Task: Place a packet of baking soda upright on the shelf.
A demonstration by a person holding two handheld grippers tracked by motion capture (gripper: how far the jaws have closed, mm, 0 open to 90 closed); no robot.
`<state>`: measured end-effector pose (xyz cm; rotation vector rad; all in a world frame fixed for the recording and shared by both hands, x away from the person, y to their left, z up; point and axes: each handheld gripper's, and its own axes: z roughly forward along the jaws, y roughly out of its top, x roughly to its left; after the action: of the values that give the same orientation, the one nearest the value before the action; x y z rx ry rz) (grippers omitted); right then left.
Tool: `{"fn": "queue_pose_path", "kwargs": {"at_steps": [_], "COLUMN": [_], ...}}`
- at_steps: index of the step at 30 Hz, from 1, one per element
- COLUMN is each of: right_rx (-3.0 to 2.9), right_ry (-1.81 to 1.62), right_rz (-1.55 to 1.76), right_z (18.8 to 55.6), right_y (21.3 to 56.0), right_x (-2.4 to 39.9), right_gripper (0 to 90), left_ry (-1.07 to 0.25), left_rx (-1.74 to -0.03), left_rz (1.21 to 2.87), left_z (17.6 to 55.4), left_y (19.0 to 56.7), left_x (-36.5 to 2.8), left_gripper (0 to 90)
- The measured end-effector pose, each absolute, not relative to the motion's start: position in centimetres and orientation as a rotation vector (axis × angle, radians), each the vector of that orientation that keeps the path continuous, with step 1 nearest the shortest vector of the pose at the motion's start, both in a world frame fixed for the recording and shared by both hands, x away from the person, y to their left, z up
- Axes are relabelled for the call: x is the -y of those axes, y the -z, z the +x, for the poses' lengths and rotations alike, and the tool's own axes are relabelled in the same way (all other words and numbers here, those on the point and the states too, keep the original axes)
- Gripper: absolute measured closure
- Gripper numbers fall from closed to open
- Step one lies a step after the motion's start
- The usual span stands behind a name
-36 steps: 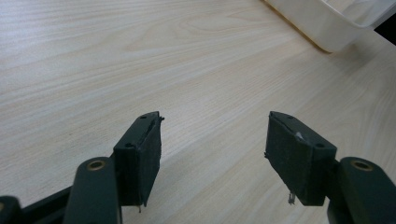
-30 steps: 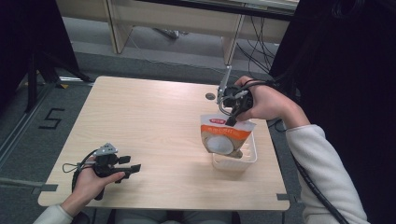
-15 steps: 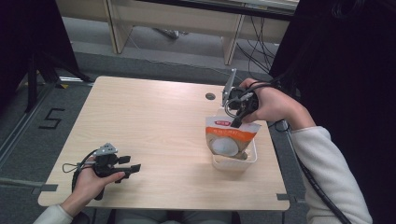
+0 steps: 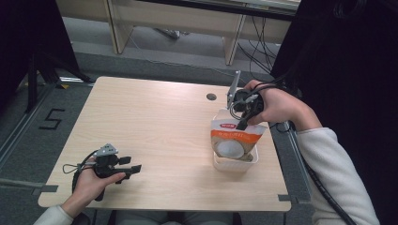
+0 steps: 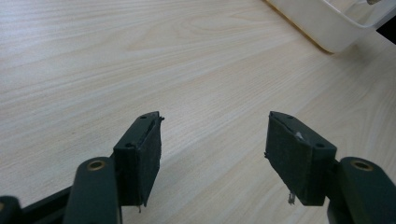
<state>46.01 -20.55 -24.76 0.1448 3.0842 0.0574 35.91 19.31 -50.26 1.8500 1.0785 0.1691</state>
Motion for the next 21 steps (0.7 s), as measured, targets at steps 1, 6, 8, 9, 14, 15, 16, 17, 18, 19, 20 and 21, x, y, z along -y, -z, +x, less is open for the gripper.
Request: {"fn": "queue_pose_path", "kwargs": {"at_steps": [1, 6, 8, 9, 14, 15, 16, 17, 18, 19, 20, 21], "right_rx": [-3.084, -3.081, -3.083, -3.092, -3.098, -3.095, -3.101, -3.104, -3.104, -3.102, -3.103, -3.104], "right_ry": [-0.057, -0.048, -0.037, -0.027, -0.018, -0.025, -0.022, -0.017, -0.023, -0.010, -0.010, -0.009], "right_rz": [0.145, 0.128, 0.135, 0.153, 0.119, 0.099, 0.100, 0.112, 0.085, 0.120, 0.124, 0.118], "right_z": [46.01, 45.92, 45.80, 45.74, 45.73, 45.79, 45.80, 45.71, 45.81, 45.67, 45.66, 45.68], "right_y": [24.76, 24.79, 24.78, 24.75, 24.91, 24.99, 25.01, 25.03, 25.10, 25.07, 25.10, 25.14], "right_x": [20.55, 20.80, 21.01, 21.07, 21.17, 21.19, 21.21, 21.22, 21.22, 21.27, 21.27, 21.30], "right_gripper": [90.0, 90.0, 90.0, 90.0, 90.0, 90.0, 90.0, 90.0, 90.0, 90.0, 90.0, 90.0], "left_ry": [-0.169, -0.169, -0.165, -0.170, -0.170, -0.170, -0.170, -0.170, -0.169, -0.169, -0.170, -0.170], "left_rx": [-1.078, -1.078, -1.080, -1.080, -1.080, -1.079, -1.079, -1.079, -1.079, -1.080, -1.080, -1.079], "left_rz": [1.850, 1.851, 1.850, 1.850, 1.851, 1.852, 1.852, 1.852, 1.851, 1.851, 1.852, 1.851], "left_z": [35.91, 35.91, 35.93, 35.91, 35.92, 35.91, 35.91, 35.91, 35.91, 35.91, 35.91, 35.91], "left_y": [50.26, 50.26, 50.27, 50.28, 50.27, 50.28, 50.28, 50.27, 50.27, 50.28, 50.28, 50.28], "left_x": [-19.31, -19.31, -19.32, -19.31, -19.32, -19.32, -19.32, -19.32, -19.32, -19.32, -19.33, -19.33], "left_gripper": [35.3, 35.3, 35.3, 35.3, 35.3, 35.4, 35.3, 35.3, 35.3, 35.3, 35.3, 35.3]}}
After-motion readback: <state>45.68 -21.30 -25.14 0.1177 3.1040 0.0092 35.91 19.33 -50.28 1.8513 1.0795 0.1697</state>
